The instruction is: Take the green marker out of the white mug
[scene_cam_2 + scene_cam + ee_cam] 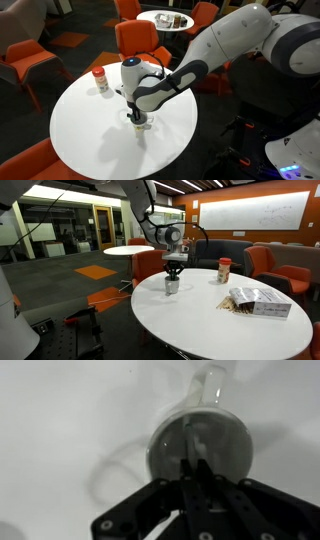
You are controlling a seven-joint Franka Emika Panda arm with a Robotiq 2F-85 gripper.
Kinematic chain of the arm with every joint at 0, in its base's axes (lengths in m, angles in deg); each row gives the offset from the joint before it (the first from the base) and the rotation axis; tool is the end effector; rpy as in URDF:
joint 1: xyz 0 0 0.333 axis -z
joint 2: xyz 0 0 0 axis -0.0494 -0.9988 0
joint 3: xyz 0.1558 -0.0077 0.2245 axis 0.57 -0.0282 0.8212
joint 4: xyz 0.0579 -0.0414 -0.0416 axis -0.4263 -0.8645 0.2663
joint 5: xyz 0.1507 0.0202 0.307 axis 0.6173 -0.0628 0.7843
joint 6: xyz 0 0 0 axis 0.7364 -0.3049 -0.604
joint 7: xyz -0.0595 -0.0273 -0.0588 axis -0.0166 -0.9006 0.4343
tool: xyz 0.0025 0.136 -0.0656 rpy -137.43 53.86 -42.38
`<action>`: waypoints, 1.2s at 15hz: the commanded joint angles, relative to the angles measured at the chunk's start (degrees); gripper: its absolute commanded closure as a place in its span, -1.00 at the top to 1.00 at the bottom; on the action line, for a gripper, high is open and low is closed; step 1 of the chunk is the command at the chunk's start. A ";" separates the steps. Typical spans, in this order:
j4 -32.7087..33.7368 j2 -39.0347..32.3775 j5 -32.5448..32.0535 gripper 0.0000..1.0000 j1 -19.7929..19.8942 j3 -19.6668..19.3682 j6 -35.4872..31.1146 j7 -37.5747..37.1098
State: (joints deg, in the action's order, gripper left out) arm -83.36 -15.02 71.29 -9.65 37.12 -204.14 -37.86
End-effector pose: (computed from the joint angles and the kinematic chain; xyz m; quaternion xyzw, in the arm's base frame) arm 0.6166 0.1642 0.1129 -0.9128 -0.4077 -0.0072 0.0221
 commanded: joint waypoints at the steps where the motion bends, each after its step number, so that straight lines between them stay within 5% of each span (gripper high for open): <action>1: -2.86 6.14 -1.25 -1.00 -0.65 -1.04 6.85 -5.96; 4: -3.73 11.43 2.44 -1.00 1.72 0.47 14.81 -8.06; 10: -2.62 14.08 3.14 -1.00 3.65 -4.80 27.15 -18.58; 18: -3.55 6.29 -0.40 -1.00 8.99 -8.27 24.17 -13.44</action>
State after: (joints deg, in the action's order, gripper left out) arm -88.75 -6.48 73.08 -1.42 29.16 -178.74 -54.31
